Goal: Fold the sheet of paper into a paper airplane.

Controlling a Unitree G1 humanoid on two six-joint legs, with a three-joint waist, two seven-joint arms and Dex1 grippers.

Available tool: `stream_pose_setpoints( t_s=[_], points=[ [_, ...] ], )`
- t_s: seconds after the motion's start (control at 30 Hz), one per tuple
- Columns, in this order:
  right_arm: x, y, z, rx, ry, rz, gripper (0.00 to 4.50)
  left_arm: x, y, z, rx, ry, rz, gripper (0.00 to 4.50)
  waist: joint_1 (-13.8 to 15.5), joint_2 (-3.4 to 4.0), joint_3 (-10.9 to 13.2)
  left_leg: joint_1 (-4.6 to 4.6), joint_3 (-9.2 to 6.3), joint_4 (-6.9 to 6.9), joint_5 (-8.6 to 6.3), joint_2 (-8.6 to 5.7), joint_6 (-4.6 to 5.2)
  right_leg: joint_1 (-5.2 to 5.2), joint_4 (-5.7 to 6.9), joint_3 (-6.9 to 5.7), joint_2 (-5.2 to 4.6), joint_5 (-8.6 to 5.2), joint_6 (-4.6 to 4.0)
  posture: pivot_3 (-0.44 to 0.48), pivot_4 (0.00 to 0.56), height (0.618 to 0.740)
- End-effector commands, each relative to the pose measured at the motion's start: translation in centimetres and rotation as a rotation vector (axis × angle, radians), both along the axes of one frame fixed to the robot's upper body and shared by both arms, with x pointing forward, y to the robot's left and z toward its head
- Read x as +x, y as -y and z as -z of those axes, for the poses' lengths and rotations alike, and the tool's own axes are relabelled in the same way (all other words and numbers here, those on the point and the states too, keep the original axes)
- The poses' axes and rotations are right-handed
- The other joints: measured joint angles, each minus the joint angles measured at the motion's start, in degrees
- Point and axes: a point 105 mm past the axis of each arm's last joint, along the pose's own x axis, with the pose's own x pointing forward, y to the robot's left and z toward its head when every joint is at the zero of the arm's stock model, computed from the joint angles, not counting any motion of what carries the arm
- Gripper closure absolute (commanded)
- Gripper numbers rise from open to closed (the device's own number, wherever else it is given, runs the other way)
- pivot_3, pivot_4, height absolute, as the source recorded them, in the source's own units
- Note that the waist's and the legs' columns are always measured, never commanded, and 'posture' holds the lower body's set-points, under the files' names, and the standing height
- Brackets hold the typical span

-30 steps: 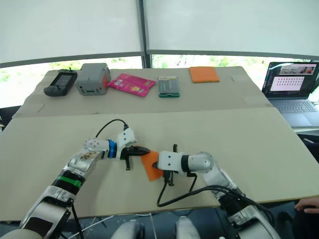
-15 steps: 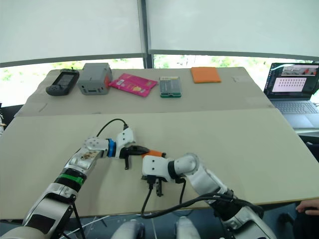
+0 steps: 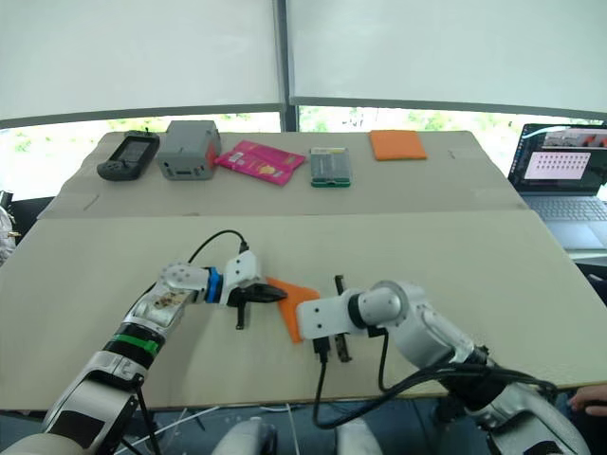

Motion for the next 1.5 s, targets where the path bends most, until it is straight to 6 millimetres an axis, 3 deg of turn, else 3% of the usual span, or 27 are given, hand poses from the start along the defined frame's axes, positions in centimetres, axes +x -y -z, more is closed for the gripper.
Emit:
stream_pose_setpoints(
  t_s=[0.03,0.17,0.4,0.67,0.77,0.93,1.07,1.23,1.5],
  points=[
    [0.7,0.0,-0.7,0.034,0.024,0.008,4.5,-1.1,-0.3,2.2,0.068,-0.074,0.017,4.48,-0.03,0.0,0.0,0.0,-0.01,0.0,0.0,0.0,0.0,0.0,0.0,0.0,0.0,0.0,0.0,0.0,0.15,0.74],
    [-0.2,-1.5,-2.1,0.143,-0.006,-0.02,4.5,-0.8,-0.1,1.6,0.032,-0.081,-0.002,4.48,-0.06,0.0,0.0,-0.01,-0.01,0.0,0.0,0.02,0.0,-0.03,0.02,0.0,0.02,0.03,-0.04,0.0,0.15,0.74],
    [-1.5,-2.6,-4.9,0.35,-0.116,0.057,4.5,-0.3,-0.4,-1.6,-0.092,-0.112,-0.041,4.48,-0.11,0.0,0.01,-0.33,-0.1,0.06,0.0,0.01,0.0,-0.27,0.06,0.0,0.03,0.14,-0.21,0.0,0.15,0.74],
    [-2.6,-4.2,-2.5,0.378,-0.264,0.107,4.5,2.1,-0.3,-7.2,-0.221,-0.045,-0.115,4.48,-0.11,-0.02,0.06,-0.38,-0.13,0.07,0.0,0.02,0.0,-0.33,0.05,-0.04,0.05,0.15,-0.23,0.0,0.15,0.74],
    [-2.2,-4.2,-1.4,0.353,-0.272,0.142,4.5,3.1,-0.1,-8.2,-0.207,0.007,-0.123,4.48,-0.05,-0.02,0.06,-0.4,-0.15,0.2,0.0,0.01,0.0,-0.27,0.06,-0.09,0.06,0.08,-0.09,0.0,0.15,0.74],
    [-2.0,-4.1,-0.9,0.341,-0.267,0.164,4.5,4.9,0.3,-7.1,-0.069,0.113,-0.132,4.48,-0.08,-0.02,0.06,-0.46,-0.1,0.27,0.0,-0.03,0.0,-0.28,0.01,-0.08,0.01,0.16,-0.12,0.0,0.15,0.74],
    [-1.9,-4.0,-0.7,0.34,-0.261,0.175,4.5,5.9,0.4,-5.1,0.072,0.153,-0.118,4.48,-0.1,-0.04,0.07,-0.53,-0.12,0.27,0.0,-0.03,0.0,-0.34,0.03,-0.08,0.05,0.18,-0.16,0.0,0.15,0.74],
    [-1.8,-3.2,-0.6,0.322,-0.24,0.187,4.5,4.6,0.6,-2.2,0.175,0.093,0.0,4.48,-0.12,-0.04,0.07,-0.58,-0.11,0.27,0.0,-0.04,0.0,-0.34,0.0,-0.08,0.04,0.16,-0.13,0.0,0.15,0.74],
    [-1.2,-1.9,-0.4,0.291,-0.218,0.192,4.5,3.1,0.0,-2.2,0.133,0.034,0.062,4.48,-0.15,-0.04,0.07,-0.58,-0.12,0.28,-0.01,-0.03,0.0,-0.33,-0.01,-0.08,0.04,0.12,-0.07,0.0,0.15,0.74]
  ],
)
